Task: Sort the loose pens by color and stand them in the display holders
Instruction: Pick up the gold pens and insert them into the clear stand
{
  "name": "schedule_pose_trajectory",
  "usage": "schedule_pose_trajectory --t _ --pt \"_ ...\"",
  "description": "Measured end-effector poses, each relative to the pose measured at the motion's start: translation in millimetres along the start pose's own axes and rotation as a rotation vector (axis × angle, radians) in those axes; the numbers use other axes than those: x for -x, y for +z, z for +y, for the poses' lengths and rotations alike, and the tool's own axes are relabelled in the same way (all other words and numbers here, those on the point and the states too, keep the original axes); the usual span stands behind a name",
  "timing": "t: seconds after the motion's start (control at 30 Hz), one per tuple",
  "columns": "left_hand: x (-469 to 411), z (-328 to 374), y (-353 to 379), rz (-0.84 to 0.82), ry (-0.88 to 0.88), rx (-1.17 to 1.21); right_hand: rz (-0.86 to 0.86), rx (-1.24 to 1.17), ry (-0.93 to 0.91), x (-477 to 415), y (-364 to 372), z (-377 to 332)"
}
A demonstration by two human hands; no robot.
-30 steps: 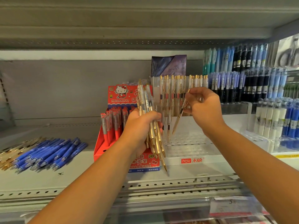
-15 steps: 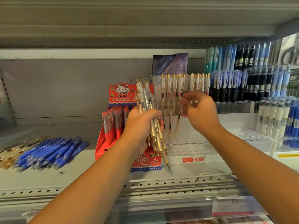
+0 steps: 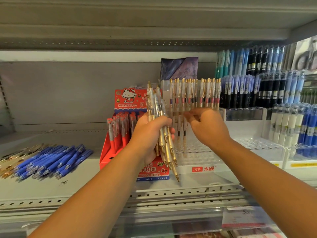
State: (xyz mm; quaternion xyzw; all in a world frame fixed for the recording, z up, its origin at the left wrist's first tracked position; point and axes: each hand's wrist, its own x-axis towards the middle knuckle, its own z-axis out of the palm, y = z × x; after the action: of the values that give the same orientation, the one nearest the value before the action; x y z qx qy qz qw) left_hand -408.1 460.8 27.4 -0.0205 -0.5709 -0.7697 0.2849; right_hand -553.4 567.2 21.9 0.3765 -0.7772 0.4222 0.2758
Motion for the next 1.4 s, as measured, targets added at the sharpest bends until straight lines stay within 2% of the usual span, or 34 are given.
schedule_pose_trajectory --t 0.07,0.13,0.17,0.23,0.3,0.4,0.63,0.77,1.03,1.2,1.3,1.4 --pt "0.5 -0.3 0.2 -0.017 0.006 0.0 0.094 0.022 -0.038 4.7 -2.6 -8.9" --pt "0.1 -0.4 -0.5 -0.013 0.012 0.002 0.174 -0.056 -0.103 7.1 -8.2 -21.1" --pt "-0.3 -0.2 -1.0 -0.01 0.014 0.005 0.165 -0.147 -0.136 8.6 -11.0 -27.8" --pt "-1.0 -0.2 -1.8 -0.013 0.026 0.002 0.038 -0.375 -0.132 12.3 -13.8 -41.0" --pt "-1.4 -1.1 -2.2 -0.025 0.053 -0.035 -0.125 -0.545 -0.022 15.6 -14.1 -51.7" --pt "-1.0 -2.2 -1.9 -0.056 0.077 -0.082 -0.252 -0.723 0.169 14.9 -14.5 -61.8" --pt "0.4 -1.4 -1.5 -0.061 0.062 -0.093 -0.366 -0.852 0.436 7.7 -15.9 -68.2" --pt "-0.2 -2.0 -1.6 -0.04 0.052 -0.105 -0.381 -0.935 0.517 7.4 -16.4 -65.6" --pt "-0.5 0.6 -2.1 0.041 0.078 -0.093 -0.232 -1.113 0.402 9.3 -20.7 -58.0" --pt "-3.0 -0.8 -2.4 0.111 0.054 -0.086 -0.171 -1.223 0.4 6.3 -31.3 -50.5" --pt "-3.1 -0.8 -2.2 0.113 0.032 -0.073 -0.065 -1.222 0.37 0.8 -37.4 -44.2" --pt "-2.1 -0.3 -1.3 0.113 0.017 -0.073 0.068 -1.103 0.305 -5.0 -42.6 -32.4"
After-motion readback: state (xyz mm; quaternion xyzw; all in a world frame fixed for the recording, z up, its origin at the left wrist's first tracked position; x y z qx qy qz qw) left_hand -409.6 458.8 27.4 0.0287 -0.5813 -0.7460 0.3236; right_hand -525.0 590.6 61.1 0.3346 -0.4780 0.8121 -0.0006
